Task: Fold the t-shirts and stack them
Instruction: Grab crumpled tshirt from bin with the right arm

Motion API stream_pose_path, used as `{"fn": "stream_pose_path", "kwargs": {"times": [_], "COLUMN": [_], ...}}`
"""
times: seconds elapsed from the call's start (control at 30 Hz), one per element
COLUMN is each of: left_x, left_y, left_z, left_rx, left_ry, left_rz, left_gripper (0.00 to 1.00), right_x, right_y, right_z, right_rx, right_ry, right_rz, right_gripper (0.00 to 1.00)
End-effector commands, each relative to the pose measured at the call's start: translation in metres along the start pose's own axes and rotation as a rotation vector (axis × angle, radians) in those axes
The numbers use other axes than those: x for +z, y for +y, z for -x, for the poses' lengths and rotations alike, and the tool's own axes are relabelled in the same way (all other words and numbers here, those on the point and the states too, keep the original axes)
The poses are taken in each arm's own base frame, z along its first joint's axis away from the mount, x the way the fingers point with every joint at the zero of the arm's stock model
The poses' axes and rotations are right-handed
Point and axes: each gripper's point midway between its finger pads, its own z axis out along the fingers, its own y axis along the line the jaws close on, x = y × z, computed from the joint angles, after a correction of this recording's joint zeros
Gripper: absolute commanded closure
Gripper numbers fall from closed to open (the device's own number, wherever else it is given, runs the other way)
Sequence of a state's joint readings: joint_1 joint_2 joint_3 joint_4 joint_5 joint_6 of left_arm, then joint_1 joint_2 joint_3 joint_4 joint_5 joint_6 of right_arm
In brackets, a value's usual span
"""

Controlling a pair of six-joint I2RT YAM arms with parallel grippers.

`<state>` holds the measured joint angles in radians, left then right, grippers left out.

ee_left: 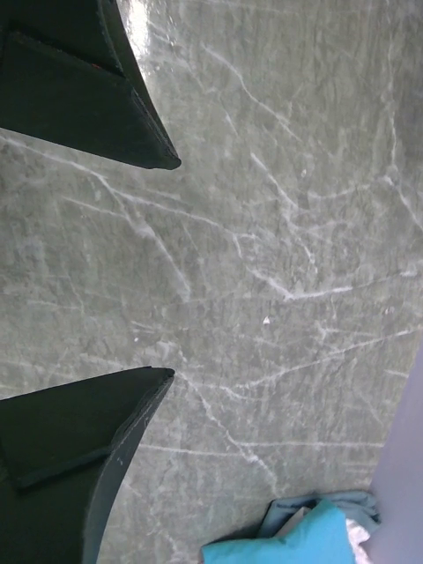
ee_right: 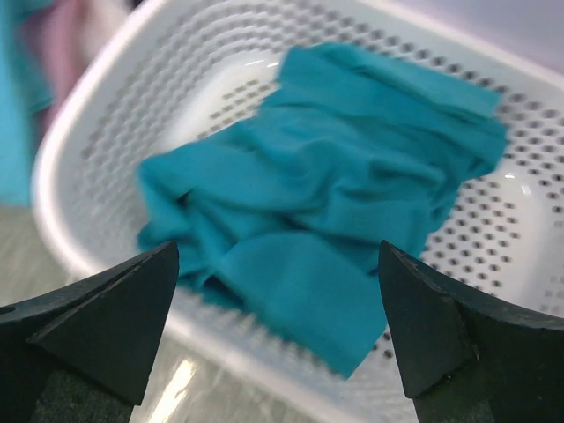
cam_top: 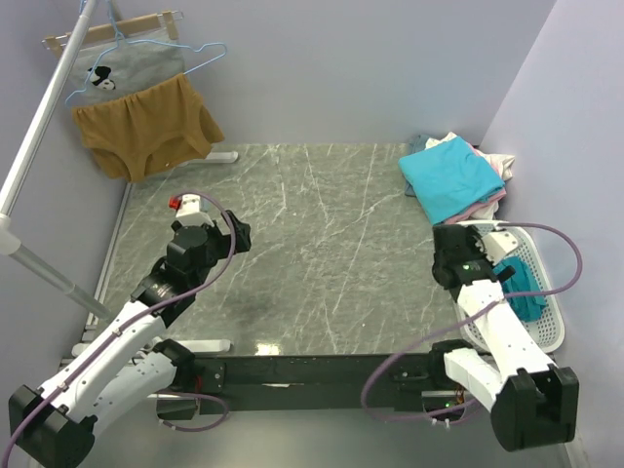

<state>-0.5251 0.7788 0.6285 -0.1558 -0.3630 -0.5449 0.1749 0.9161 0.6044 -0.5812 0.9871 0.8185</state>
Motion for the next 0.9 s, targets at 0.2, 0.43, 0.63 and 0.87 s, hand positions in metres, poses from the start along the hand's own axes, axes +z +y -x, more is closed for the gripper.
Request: {"fn": "stream_pose_path", "kwargs": {"times": [0.2,0.43,0.63,0.87], "left_x": [-0.003,-0.002,0.001,0.005], "left_y": [-0.039,-0.043,-0.044,-0.042], "left_z": [0.013,0.006,0.001,0.001], "left_rx": [-0.041,-0.036,-0.025,-0.019], "left_ry": [0.013,0.033,0.052,0.053], "left_rz": [-0.158,-0.191,-0.192,-0.179], "left_gripper": [0.01,0.01,0.01,0.01], "right_x": [0.045,0.074,0.101,0.105], "right_y": [-0.026,-0.027,-0.025,-0.016], "right_z": [0.007,-0.007,-0.033,-0.027], "right_rx": [0.144,0.158,0.161,0.169], "right_ry": [0.084,0.182,0.294,0.296], "right_rz": [-0.098,-0.135,-0.136,-0.067], "right_gripper": [0.0,0.0,0.0,0.81]}}
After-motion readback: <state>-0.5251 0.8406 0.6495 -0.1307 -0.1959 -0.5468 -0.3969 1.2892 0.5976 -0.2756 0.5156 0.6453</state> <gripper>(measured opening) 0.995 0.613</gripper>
